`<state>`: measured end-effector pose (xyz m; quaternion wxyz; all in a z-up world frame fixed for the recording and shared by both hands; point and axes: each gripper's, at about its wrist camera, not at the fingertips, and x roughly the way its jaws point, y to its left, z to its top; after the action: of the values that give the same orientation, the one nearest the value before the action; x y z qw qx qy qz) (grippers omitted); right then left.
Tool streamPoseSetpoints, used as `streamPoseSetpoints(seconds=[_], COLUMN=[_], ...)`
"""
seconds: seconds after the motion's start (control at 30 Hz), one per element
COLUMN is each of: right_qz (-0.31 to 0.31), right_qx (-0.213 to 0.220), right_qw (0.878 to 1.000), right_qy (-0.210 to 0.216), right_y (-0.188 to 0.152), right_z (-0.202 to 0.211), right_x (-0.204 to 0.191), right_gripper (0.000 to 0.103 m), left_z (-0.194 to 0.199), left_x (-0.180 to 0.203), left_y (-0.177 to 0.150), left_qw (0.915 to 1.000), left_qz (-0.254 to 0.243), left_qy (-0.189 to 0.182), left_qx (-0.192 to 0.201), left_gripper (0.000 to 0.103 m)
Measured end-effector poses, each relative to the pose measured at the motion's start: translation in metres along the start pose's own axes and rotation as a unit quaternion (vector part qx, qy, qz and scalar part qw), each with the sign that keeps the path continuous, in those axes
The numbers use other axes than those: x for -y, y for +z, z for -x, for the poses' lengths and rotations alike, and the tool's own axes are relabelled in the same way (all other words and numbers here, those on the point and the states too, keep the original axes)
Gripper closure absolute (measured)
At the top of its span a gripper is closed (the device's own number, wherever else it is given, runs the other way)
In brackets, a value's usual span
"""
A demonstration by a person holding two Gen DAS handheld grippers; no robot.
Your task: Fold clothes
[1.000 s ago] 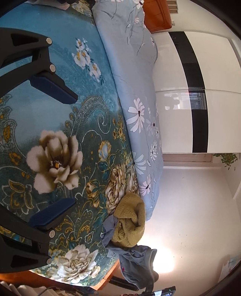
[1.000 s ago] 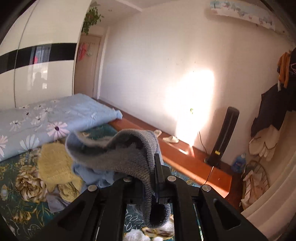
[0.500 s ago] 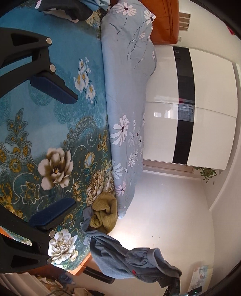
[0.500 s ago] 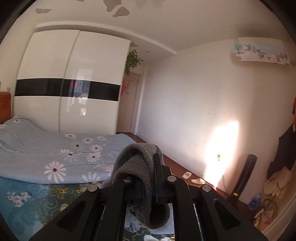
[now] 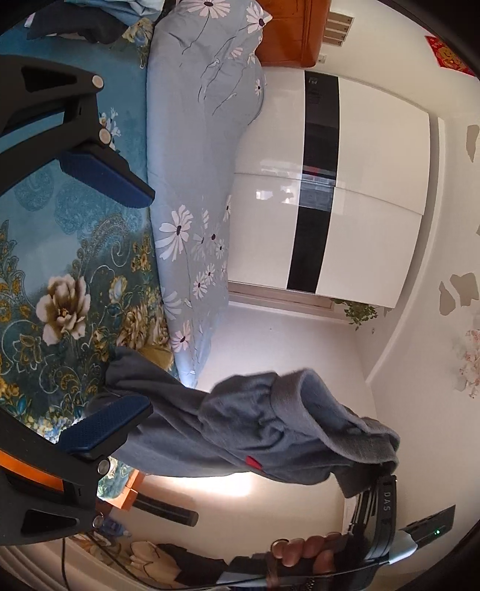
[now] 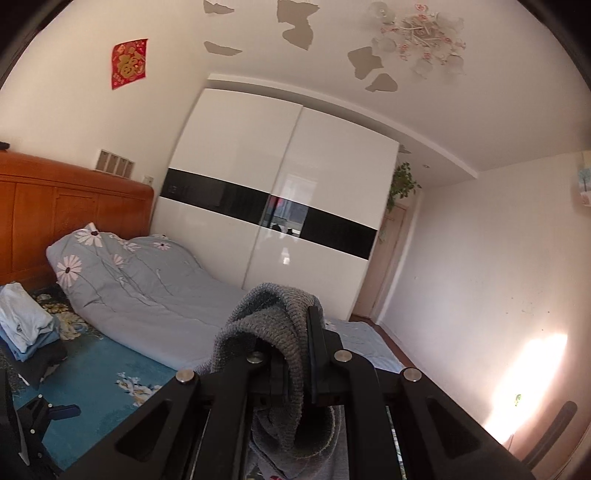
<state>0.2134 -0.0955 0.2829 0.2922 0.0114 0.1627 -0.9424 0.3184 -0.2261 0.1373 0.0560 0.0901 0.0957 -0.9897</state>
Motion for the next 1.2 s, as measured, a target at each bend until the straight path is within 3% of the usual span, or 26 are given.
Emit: streamPoseSetpoints(seconds=[0.17, 0.43, 0.53, 0.6, 0.63, 0.67, 0.87, 0.97, 1.07, 1.2], right_qz=[0.001, 0.016, 0.008, 0.004, 0.002, 0.0, -0.025, -0.033, -0.016, -0.005], right_qx=[-0.019, -0.04, -0.048, -0.055, -0.06, -0.065, -0.104, -0.115, -0.119, -0.132], right_qw=[0.999, 0.997, 0.997, 0.997, 0.997, 0.997, 0.994, 0.993, 0.991, 0.972], right_qy=[0.041, 0.059, 0.062, 0.055, 0.051, 0.046, 0.0, 0.01, 0.06, 0.193], right_y=[-0.002, -0.013, -0.02, -0.028, -0.032, -0.036, -0.059, -0.053, -0.044, -0.049], right_z=[-0.005, 0.011, 0.015, 0.017, 0.018, 0.018, 0.013, 0.0, -0.027, -0.068], right_x=[-0.032, -0.037, -0.023, -0.01, -0.004, 0.003, 0.049, 0.044, 0.001, -0.114], right_gripper=[0.095, 0.095, 0.095, 0.095, 0.095, 0.095, 0.094, 0.094, 0.094, 0.094], left_z=[-0.001, -0.047, -0.062, -0.07, -0.073, -0.076, -0.076, -0.053, -0.029, 0.018], left_x=[0.0, 0.038, 0.05, 0.059, 0.065, 0.071, 0.103, 0.084, 0.058, -0.033], left_y=[0.033, 0.052, 0.052, 0.05, 0.048, 0.046, 0.033, 0.026, 0.017, -0.024], left_qw=[0.9993, 0.992, 0.9887, 0.9863, 0.9853, 0.9847, 0.9792, 0.9825, 0.9868, 0.9967], left_qz=[-0.026, -0.099, -0.093, -0.088, -0.086, -0.084, -0.07, -0.063, -0.049, 0.016], left_qy=[-0.01, -0.077, -0.112, -0.13, -0.136, -0.14, -0.176, -0.165, -0.146, -0.04], left_qx=[0.023, -0.018, -0.036, -0.05, -0.057, -0.062, -0.072, -0.059, -0.049, -0.069], left_gripper=[0.0, 0.001, 0.025, 0.057, 0.063, 0.075, 0.081, 0.082, 0.083, 0.084])
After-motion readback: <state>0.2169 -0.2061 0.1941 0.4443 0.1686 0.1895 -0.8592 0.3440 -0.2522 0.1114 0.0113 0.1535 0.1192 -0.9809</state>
